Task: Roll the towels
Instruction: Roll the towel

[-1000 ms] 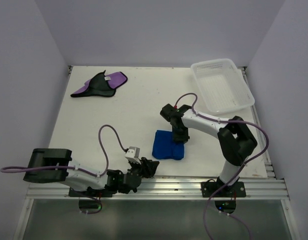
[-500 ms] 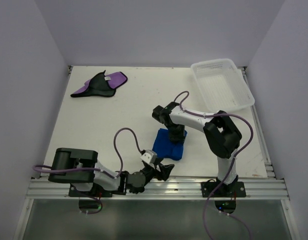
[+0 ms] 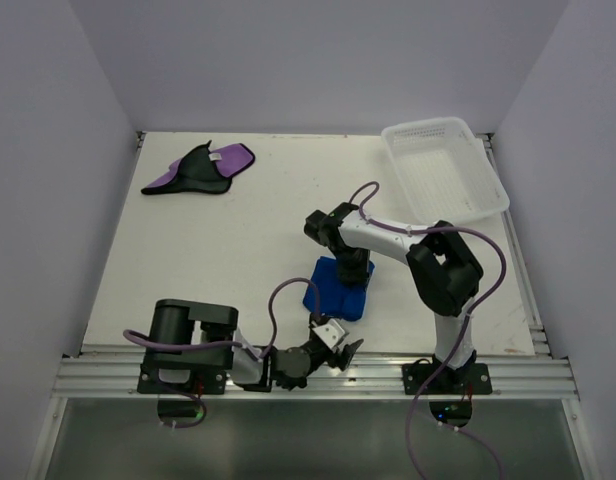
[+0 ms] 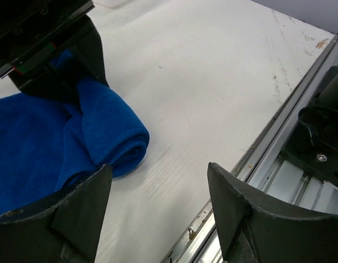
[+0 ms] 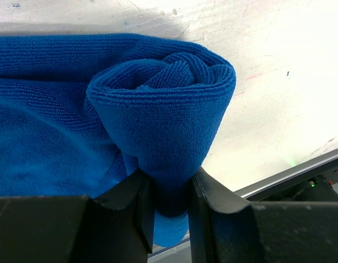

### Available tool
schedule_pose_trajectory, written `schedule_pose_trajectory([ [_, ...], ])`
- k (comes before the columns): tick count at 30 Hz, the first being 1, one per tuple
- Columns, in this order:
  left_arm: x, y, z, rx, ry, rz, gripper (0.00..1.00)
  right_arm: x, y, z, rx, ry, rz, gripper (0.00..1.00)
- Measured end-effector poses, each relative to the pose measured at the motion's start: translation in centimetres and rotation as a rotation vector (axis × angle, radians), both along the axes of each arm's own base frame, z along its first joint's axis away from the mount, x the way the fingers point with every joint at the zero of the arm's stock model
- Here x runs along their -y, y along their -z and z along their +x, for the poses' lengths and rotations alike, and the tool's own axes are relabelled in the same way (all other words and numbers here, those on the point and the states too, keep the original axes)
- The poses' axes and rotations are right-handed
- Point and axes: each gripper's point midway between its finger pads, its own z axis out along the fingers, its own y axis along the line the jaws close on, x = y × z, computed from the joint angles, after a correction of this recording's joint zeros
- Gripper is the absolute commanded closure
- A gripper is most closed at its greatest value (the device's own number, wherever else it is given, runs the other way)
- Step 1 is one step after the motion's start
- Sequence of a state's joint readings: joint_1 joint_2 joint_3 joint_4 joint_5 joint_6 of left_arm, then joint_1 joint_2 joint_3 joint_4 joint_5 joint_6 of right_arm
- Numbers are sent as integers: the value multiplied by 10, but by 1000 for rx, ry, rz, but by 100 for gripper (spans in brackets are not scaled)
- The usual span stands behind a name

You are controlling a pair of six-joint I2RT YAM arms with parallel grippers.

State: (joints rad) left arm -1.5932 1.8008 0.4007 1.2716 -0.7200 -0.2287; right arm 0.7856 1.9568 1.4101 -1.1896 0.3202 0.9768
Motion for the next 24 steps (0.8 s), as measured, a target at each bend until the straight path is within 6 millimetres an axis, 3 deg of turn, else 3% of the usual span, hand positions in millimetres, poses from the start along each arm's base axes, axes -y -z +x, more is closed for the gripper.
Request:
schedule_pose_trajectory([
  [8,15,9,12,142,-30,124,26,-4,0,-3,-17,3,20,100],
  [17,13,22,27,254,-104,255,27,-4,2,-4,-24,-2,23,100],
  [19,11,23,31,255,-118,259,30,-4,3,-4,-22,-4,25,100],
  [24,8,23,47,254,-153,266,55,-4,4,-5,-25,-6,28,100],
])
